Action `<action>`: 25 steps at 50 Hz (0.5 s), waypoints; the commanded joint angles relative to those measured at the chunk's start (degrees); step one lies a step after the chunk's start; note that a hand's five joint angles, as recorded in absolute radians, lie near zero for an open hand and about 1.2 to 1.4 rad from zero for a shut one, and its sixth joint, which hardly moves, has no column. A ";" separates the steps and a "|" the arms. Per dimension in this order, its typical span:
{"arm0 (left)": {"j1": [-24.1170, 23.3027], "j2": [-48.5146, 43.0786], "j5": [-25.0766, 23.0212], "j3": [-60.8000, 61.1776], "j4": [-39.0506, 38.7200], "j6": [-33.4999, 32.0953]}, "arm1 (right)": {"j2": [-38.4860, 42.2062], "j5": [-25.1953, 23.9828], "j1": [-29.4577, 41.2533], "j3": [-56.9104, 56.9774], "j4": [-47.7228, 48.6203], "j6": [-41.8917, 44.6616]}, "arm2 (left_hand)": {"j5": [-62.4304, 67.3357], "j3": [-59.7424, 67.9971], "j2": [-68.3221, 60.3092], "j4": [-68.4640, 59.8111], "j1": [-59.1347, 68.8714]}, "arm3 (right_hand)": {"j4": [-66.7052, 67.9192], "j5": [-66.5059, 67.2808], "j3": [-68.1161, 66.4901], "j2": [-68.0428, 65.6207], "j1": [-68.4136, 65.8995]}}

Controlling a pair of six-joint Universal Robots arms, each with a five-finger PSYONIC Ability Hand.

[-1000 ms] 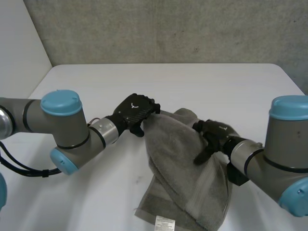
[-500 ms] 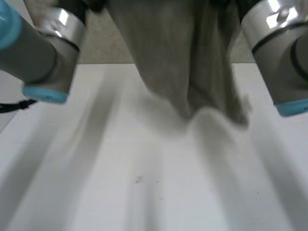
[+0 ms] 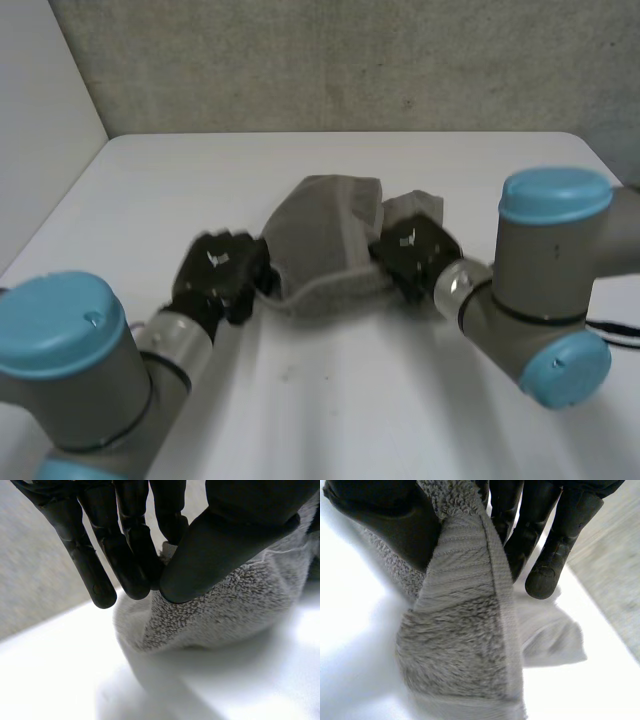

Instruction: Fold the towel.

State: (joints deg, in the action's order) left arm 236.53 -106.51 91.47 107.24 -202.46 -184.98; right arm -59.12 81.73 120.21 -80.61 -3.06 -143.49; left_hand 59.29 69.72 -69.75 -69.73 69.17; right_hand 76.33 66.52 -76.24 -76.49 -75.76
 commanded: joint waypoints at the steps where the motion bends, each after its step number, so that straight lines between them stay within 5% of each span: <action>1: -1.07 0.86 0.02 -0.10 7.85 -0.21 | -6.60 -0.33 -0.76 -9.46 -2.21 4.18 | 10.71 10.28 -10.25 -10.27 10.83 | 3.67 3.48 -3.76 -3.51 -4.24; 5: -1.34 2.45 -0.15 -0.71 10.41 -0.21 | -11.11 -1.04 -1.20 -14.49 -1.77 4.45 | 10.71 10.28 -10.25 -10.27 10.83 | 2.22 2.03 -2.31 -2.05 -2.79; 7: -1.60 4.55 -0.76 -1.50 11.12 -0.30 | -14.08 -1.31 -3.04 -18.43 -0.64 4.71 | -19.03 -19.46 19.49 19.47 -18.91 | -36.94 -37.13 36.85 37.11 36.37; 10: -1.69 5.78 -1.12 -2.99 11.47 -0.30 | -15.84 -1.13 -5.59 -22.38 2.96 3.75 | -35.00 -35.43 35.45 35.43 -34.87 | -50.57 -50.76 50.48 50.74 50.00; 25: -5.38 5.70 -1.21 -10.20 11.03 -0.30 | -21.12 -1.04 -10.68 -31.98 8.60 -5.83 | -34.69 -35.11 35.14 35.12 -34.56 | -59.52 -59.71 59.43 59.68 58.95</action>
State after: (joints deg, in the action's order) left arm 232.85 -99.86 90.23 99.14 -191.00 -185.13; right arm -77.93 80.87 112.48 -111.11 5.63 -145.13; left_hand 20.65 30.87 -30.79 -30.85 31.02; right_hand 20.11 7.80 -20.60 -21.53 -20.71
